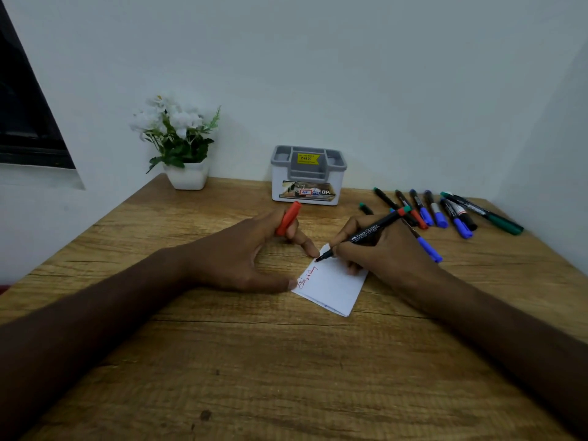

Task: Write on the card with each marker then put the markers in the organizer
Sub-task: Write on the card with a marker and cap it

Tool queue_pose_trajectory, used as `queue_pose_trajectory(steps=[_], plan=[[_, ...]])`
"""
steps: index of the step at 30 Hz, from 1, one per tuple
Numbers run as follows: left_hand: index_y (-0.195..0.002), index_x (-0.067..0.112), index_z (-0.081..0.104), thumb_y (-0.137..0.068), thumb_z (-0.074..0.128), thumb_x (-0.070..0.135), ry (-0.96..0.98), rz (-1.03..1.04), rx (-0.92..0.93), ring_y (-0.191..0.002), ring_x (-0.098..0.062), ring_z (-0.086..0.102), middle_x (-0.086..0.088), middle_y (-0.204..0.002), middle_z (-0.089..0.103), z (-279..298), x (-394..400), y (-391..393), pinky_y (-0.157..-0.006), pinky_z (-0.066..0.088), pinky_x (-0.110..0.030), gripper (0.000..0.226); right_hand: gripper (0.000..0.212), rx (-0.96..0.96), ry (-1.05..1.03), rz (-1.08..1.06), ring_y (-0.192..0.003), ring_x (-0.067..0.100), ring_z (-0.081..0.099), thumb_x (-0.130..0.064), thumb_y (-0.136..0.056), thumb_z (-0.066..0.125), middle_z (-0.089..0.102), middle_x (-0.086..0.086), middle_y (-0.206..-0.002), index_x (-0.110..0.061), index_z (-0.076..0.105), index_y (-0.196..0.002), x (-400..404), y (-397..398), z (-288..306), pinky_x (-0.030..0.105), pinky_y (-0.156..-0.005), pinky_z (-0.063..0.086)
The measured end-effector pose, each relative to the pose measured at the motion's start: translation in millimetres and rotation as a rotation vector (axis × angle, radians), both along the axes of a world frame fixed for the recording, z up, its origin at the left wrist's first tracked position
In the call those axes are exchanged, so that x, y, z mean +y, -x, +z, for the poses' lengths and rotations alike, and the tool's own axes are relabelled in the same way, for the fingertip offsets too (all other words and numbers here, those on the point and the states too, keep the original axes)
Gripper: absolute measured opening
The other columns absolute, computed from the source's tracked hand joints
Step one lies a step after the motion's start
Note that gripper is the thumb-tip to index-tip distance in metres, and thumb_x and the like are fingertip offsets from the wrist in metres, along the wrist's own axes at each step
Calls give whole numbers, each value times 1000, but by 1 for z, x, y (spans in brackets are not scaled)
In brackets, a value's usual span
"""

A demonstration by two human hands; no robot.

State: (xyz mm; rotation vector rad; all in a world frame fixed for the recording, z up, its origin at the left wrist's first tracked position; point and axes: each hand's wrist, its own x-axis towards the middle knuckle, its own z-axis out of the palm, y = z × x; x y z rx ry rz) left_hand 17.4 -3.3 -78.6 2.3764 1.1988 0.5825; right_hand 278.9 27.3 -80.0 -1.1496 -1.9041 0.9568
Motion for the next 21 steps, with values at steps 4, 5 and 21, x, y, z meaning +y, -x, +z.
queue_pose_trajectory(steps=[4,5,21], plan=[[-120,29,46,-88,85,35,13,13,3,-127,4,54,37,-132,60,-1,1,1,-102,47,-19,51,9,-51,-37,33,-66,12,71,-10,-90,78,81,0,-82,-16,81,-84,-1,0,0,25,-65,59],[-122,28,46,-89,85,35,18,19,4,-125,9,52,42,-129,58,0,1,0,-97,44,-10,52,10,-55,-40,33,-66,12,71,-9,-91,77,81,1,-81,-17,81,-85,-1,0,1,24,-65,59],[-120,37,44,-90,84,36,17,3,19,-132,-1,55,26,-139,63,2,0,-1,-106,46,-27,50,9,-33,-42,8,-67,16,73,-6,-90,73,78,9,-76,-8,77,-82,2,-2,-1,33,-74,63]])
